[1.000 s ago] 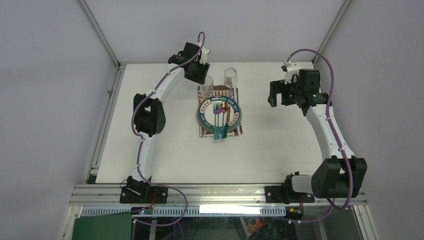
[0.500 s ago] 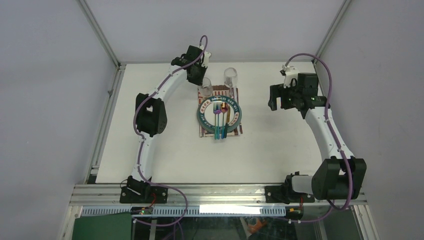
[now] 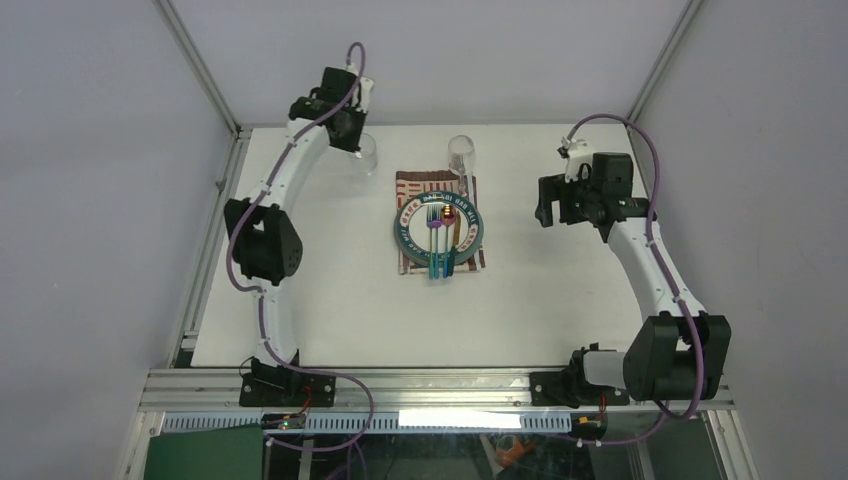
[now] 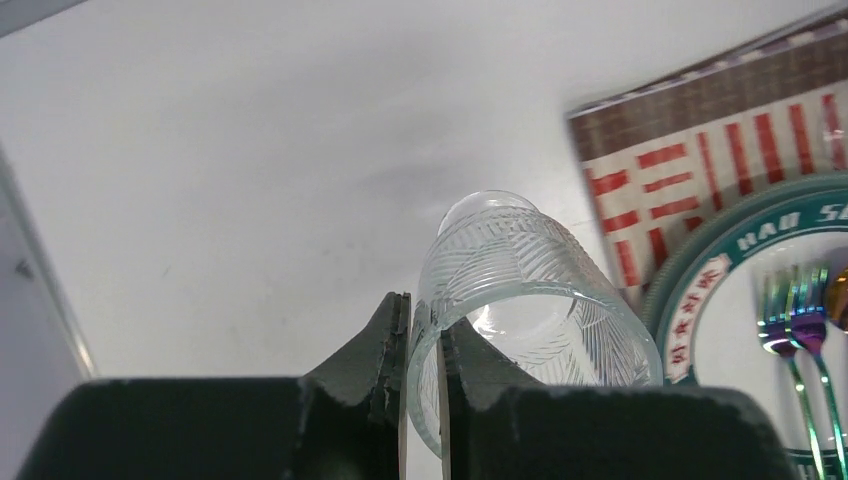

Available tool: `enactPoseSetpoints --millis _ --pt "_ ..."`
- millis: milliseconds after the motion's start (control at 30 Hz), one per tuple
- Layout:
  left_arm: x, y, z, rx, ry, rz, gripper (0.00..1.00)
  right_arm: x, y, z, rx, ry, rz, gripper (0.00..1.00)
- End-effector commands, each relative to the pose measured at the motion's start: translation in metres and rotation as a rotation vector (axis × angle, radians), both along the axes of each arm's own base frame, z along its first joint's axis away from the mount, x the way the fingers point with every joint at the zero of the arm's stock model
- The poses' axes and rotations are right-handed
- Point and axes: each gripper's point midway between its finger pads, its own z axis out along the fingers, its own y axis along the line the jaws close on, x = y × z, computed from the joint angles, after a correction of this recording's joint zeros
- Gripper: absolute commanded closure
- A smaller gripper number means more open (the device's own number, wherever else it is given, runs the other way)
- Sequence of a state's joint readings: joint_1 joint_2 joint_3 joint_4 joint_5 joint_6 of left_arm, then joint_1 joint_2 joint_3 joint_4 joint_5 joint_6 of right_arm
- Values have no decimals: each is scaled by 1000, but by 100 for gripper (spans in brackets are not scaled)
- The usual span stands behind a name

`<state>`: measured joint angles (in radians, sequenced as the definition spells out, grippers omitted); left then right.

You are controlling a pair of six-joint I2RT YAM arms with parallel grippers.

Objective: Set the dinner table for one person
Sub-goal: Pick up the cup with the napkin, then place the cup at the center of the board.

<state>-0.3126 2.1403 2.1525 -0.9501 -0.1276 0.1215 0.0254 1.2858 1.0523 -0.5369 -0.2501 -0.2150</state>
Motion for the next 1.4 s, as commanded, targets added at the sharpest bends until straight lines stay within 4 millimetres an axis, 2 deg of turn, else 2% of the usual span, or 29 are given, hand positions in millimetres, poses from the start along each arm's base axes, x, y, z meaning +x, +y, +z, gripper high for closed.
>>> enactPoseSetpoints --millis 0,133,233,300,467,633,900,1100,1367 --pt "-8 87 61 -23 -105 129 100 4 4 21 -6 -100 30 10" --pt "-20 149 39 17 -45 214 100 2 3 19 -15 -106 35 7" --pt "-29 172 26 -51 -10 250 100 3 1 22 -20 -123 29 5" --pt "-34 183 19 -31 -14 275 100 3 2 24 -13 -133 30 4" --pt "-38 191 -4 -55 -6 290 100 1 5 25 -4 -136 39 3" --pt "-35 207 -27 -37 -5 325 100 -3 2 24 -19 -139 38 2" --pt "-29 241 -31 -15 -20 387 100 -7 1 21 -30 -139 38 2" --pt "-22 276 -48 -21 -1 451 100 -8 2 21 -23 -135 46 1" --pt "1 288 -56 -41 -17 470 100 -11 2 20 -27 -131 47 1"
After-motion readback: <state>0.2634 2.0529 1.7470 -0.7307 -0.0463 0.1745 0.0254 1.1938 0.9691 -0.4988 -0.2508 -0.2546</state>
